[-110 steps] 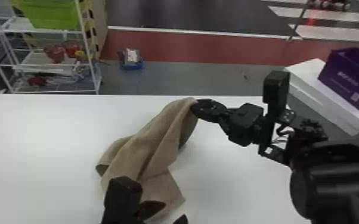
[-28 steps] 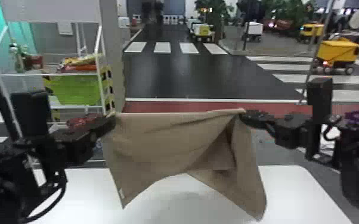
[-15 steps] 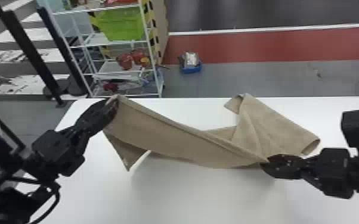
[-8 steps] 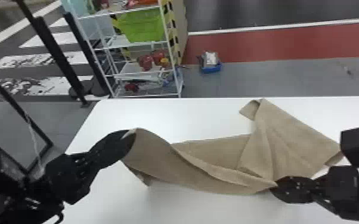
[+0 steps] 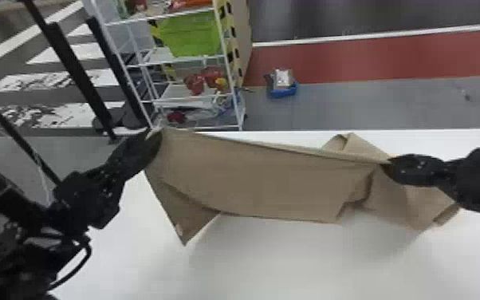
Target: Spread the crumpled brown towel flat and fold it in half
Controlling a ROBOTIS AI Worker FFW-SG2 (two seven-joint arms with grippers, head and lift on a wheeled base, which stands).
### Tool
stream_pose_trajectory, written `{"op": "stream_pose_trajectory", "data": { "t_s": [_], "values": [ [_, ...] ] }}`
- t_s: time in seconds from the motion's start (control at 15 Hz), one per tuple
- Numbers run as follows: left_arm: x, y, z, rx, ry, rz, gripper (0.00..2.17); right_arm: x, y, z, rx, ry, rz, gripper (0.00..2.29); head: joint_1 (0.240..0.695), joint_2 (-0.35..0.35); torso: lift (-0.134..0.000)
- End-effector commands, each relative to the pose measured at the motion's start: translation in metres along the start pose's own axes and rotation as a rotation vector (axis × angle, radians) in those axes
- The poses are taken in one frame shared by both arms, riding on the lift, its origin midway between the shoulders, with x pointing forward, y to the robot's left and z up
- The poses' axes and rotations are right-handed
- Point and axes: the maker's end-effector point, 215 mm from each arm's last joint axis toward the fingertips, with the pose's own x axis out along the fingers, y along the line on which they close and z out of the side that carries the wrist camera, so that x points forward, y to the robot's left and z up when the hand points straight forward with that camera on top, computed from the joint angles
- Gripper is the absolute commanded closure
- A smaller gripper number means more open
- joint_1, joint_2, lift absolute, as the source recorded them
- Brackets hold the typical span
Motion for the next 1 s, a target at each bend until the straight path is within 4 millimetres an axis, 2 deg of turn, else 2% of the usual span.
{"op": "stream_pose_trajectory", "data": {
  "t_s": [0.0, 0.07, 0.13, 0.27, 0.4, 0.47, 0.53, 0.67, 0.73, 0.8, 0.93],
  "values": [
    [0.053, 0.007, 0.022, 0.009, -0.028, 0.034, 1.33, 0.01, -0.034, 0.033, 0.032, -0.053, -0.085, 1.4, 0.695, 0.233, -0.123],
    [0.078, 0.011, 0.034, -0.012, -0.037, 0.027, 1.33, 0.011, -0.051, 0.049, 0.033, -0.078, -0.13, 1.4, 0.695, 0.22, -0.123],
    [0.101, 0.006, 0.047, -0.022, -0.05, 0.004, 1.33, 0.01, -0.063, 0.063, 0.041, -0.106, -0.152, 1.4, 0.641, 0.189, -0.123],
    [0.148, -0.001, 0.057, -0.022, -0.036, -0.023, 1.33, 0.007, -0.085, 0.08, 0.057, -0.132, -0.187, 1.4, 0.581, 0.157, -0.123],
    [0.192, -0.012, 0.06, -0.028, -0.018, -0.067, 1.33, -0.002, -0.106, 0.093, 0.061, -0.153, -0.228, 1.4, 0.529, 0.121, -0.123],
    [0.213, -0.018, 0.054, -0.035, 0.009, -0.089, 1.33, -0.005, -0.113, 0.099, 0.069, -0.168, -0.235, 1.4, 0.493, 0.085, -0.123],
    [0.23, -0.019, 0.049, -0.038, 0.025, -0.099, 1.33, -0.011, -0.122, 0.103, 0.074, -0.177, -0.249, 1.4, 0.478, 0.066, -0.123],
    [0.249, -0.026, 0.036, -0.056, 0.052, -0.122, 1.33, -0.02, -0.129, 0.102, 0.098, -0.188, -0.258, 1.4, 0.458, 0.039, -0.123],
    [0.249, -0.028, 0.029, -0.064, 0.061, -0.133, 1.33, -0.022, -0.126, 0.095, 0.129, -0.181, -0.246, 1.4, 0.451, 0.026, -0.123],
    [0.246, -0.032, 0.022, -0.073, 0.072, -0.145, 1.33, -0.025, -0.12, 0.09, 0.138, -0.178, -0.237, 1.4, 0.448, 0.015, -0.123],
    [0.218, -0.042, -0.009, -0.095, 0.111, -0.185, 1.33, -0.03, -0.09, 0.076, 0.116, -0.163, -0.202, 1.4, 0.464, -0.001, -0.123]
  ]
}}
